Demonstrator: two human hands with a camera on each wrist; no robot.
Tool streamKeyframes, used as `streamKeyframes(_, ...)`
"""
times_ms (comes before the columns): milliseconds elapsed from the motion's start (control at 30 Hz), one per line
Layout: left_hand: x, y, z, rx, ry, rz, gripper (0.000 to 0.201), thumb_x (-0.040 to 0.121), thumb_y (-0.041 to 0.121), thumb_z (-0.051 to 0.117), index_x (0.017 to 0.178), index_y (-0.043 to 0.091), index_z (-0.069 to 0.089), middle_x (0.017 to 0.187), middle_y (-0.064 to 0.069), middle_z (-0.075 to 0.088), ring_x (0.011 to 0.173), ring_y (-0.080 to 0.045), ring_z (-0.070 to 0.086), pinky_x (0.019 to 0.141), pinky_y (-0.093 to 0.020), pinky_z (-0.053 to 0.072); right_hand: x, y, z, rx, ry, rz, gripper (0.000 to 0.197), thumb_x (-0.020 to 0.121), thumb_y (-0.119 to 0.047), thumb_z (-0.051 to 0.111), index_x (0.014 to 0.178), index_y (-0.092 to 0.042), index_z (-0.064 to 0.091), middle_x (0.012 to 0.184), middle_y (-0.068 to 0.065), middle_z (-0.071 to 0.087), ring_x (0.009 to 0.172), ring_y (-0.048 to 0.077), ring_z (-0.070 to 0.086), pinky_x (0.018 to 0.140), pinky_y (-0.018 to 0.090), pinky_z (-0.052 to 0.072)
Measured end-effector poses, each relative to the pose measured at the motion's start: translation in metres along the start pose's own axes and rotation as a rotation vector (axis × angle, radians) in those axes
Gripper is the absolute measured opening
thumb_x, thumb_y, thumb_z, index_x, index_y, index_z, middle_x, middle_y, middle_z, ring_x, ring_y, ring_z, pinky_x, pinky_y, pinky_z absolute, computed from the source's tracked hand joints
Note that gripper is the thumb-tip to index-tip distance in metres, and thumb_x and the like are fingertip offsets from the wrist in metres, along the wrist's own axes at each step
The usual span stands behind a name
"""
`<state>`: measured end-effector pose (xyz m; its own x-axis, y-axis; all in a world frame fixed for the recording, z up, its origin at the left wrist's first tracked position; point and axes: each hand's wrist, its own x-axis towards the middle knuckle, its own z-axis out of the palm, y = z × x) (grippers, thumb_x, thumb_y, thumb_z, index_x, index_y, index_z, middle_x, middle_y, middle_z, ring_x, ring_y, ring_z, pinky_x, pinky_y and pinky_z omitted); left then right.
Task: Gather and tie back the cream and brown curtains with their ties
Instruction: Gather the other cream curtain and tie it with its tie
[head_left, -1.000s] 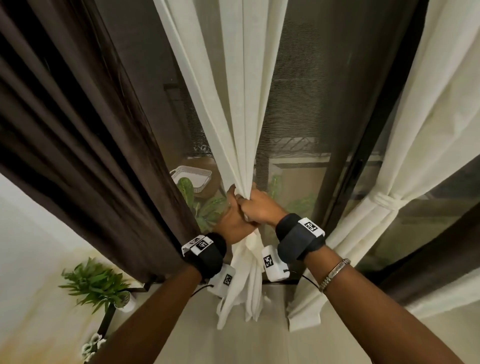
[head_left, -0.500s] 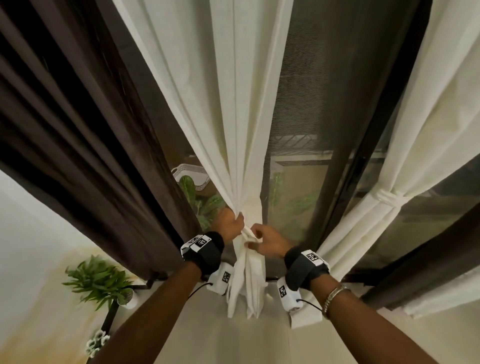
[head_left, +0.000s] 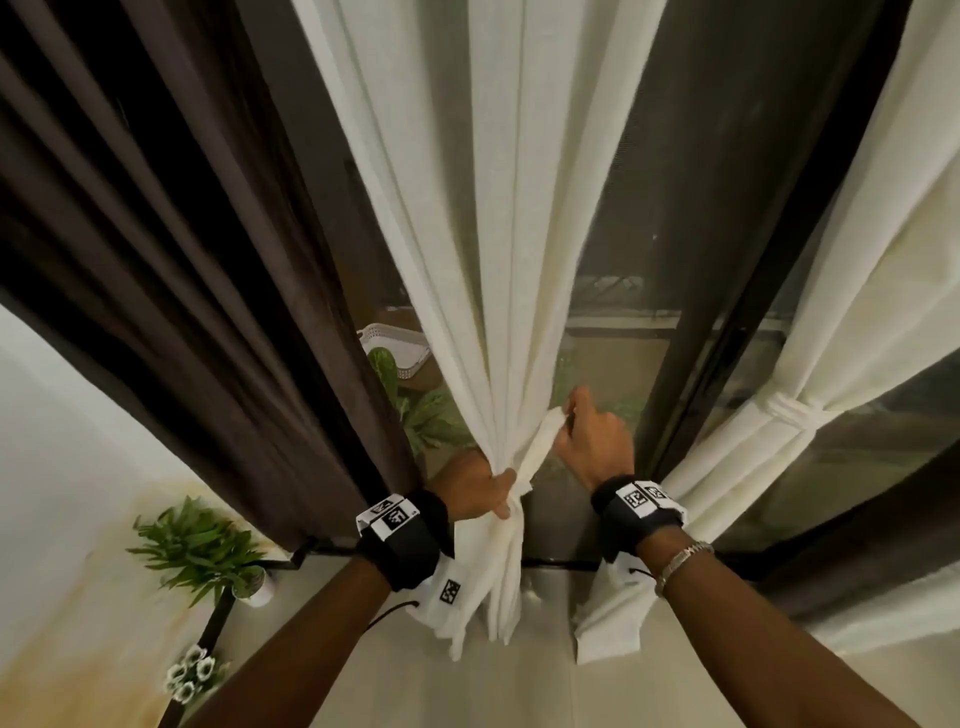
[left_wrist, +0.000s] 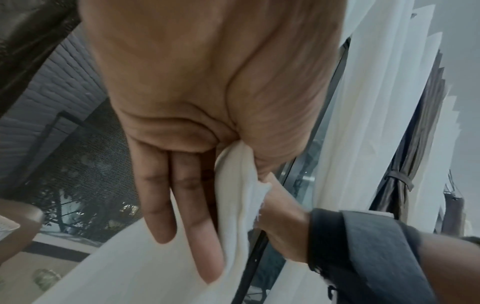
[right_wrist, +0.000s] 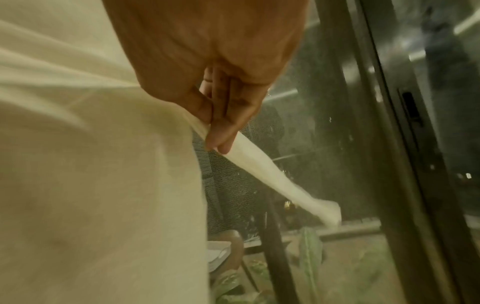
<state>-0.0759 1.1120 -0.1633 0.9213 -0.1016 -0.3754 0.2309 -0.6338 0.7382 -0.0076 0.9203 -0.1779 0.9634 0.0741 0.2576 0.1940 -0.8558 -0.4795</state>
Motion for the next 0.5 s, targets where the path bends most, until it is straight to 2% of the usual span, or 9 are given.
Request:
streamKeyframes(100, -0.003, -0.001, 0.006, 0.000, -0.007, 0.056, 0.038, 0.097, 0.035, 0.054, 0.109, 0.007, 0.077, 0.099, -0.011, 0.082, 0.102, -0.019, 0.074, 0.104, -0.036, 0.054, 0.009, -0.016, 0.023, 0.336, -0.105, 0.096, 0.014, 0.098, -0.015, 0.056, 0.111, -0.015, 0.055, 0.082, 0.007, 0.070, 0.072, 0.031, 0.066, 0.062, 0.039, 0.049)
streamKeyframes(167, -0.006, -0.004, 0.004, -0.027, 0.013, 0.127, 0.050, 0.090, 0.047, 0.058, 0.130, 0.020, 0.068, 0.128, -0.006, 0.073, 0.120, -0.019, 0.067, 0.110, -0.040, 0.051, 0.012, -0.020, 0.044, 0.575, -0.263, 0.168, 0.023, 0.098, -0.011, 0.060, 0.120, -0.009, 0.060, 0.093, 0.005, 0.074, 0.083, 0.022, 0.070, 0.075, 0.043, 0.056)
streamKeyframes(233, -0.011, -0.006, 0.000, -0.099, 0.006, 0.180, 0.053, 0.092, 0.041, 0.068, 0.142, 0.026, 0.059, 0.143, 0.003, 0.063, 0.132, -0.014, 0.057, 0.115, -0.033, 0.043, 0.005, -0.032, 0.043, 0.771, -0.400, 0.252, 0.026, 0.102, -0.003, 0.058, 0.129, -0.002, 0.060, 0.104, 0.004, 0.070, 0.096, 0.018, 0.069, 0.085, 0.038, 0.056)
streamKeyframes(300, -0.011, -0.015, -0.008, -0.198, 0.006, 0.207, 0.050, 0.090, 0.035, 0.080, 0.135, 0.033, 0.060, 0.139, 0.008, 0.065, 0.131, -0.010, 0.059, 0.110, -0.028, 0.045, -0.003, -0.036, 0.042, 0.869, -0.490, 0.337, 0.021, 0.106, 0.003, 0.050, 0.123, -0.006, 0.058, 0.103, 0.004, 0.066, 0.097, 0.023, 0.067, 0.091, 0.041, 0.052)
streamKeyframes(333, -0.012, -0.019, -0.013, -0.242, 0.008, 0.217, 0.053, 0.085, 0.038, 0.084, 0.132, 0.036, 0.060, 0.138, 0.009, 0.066, 0.130, -0.010, 0.060, 0.110, -0.029, 0.047, -0.007, -0.038, 0.040, 0.922, -0.535, 0.355, 0.022, 0.106, 0.004, 0.049, 0.121, -0.009, 0.057, 0.104, 0.004, 0.066, 0.094, 0.022, 0.066, 0.091, 0.042, 0.052)
streamKeyframes(367, -0.011, -0.024, -0.017, -0.286, 0.010, 0.214, 0.060, 0.079, 0.043, 0.088, 0.132, 0.037, 0.061, 0.138, 0.009, 0.067, 0.130, -0.010, 0.061, 0.111, -0.033, 0.048, -0.010, -0.039, 0.039, 0.971, -0.574, 0.363, 0.022, 0.106, 0.002, 0.051, 0.122, -0.011, 0.059, 0.107, 0.003, 0.070, 0.093, 0.019, 0.069, 0.089, 0.041, 0.055)
streamKeyframes(433, -0.010, -0.031, -0.025, -0.344, 0.017, 0.180, 0.075, 0.070, 0.050, 0.092, 0.137, 0.037, 0.061, 0.137, 0.011, 0.068, 0.130, -0.010, 0.062, 0.111, -0.040, 0.051, -0.015, -0.042, 0.040, 1.045, -0.643, 0.341, 0.023, 0.105, -0.004, 0.057, 0.122, -0.016, 0.067, 0.108, -0.001, 0.077, 0.088, 0.011, 0.076, 0.079, 0.030, 0.063)
streamKeyframes(467, -0.009, -0.034, -0.026, -0.371, 0.021, 0.161, 0.078, 0.068, 0.051, 0.093, 0.137, 0.036, 0.062, 0.136, 0.011, 0.069, 0.129, -0.010, 0.063, 0.111, -0.041, 0.051, -0.016, -0.043, 0.043, 1.073, -0.662, 0.338, 0.023, 0.104, -0.004, 0.059, 0.119, -0.019, 0.069, 0.105, -0.001, 0.079, 0.088, 0.010, 0.078, 0.076, 0.028, 0.064)
streamKeyframes(500, -0.007, -0.037, -0.026, -0.404, 0.026, 0.147, 0.078, 0.066, 0.051, 0.093, 0.136, 0.036, 0.063, 0.135, 0.011, 0.070, 0.127, -0.010, 0.064, 0.111, -0.040, 0.051, -0.017, -0.045, 0.043, 1.097, -0.672, 0.333, 0.023, 0.103, -0.004, 0.061, 0.117, -0.019, 0.071, 0.106, 0.001, 0.080, 0.092, 0.015, 0.079, 0.079, 0.031, 0.065)
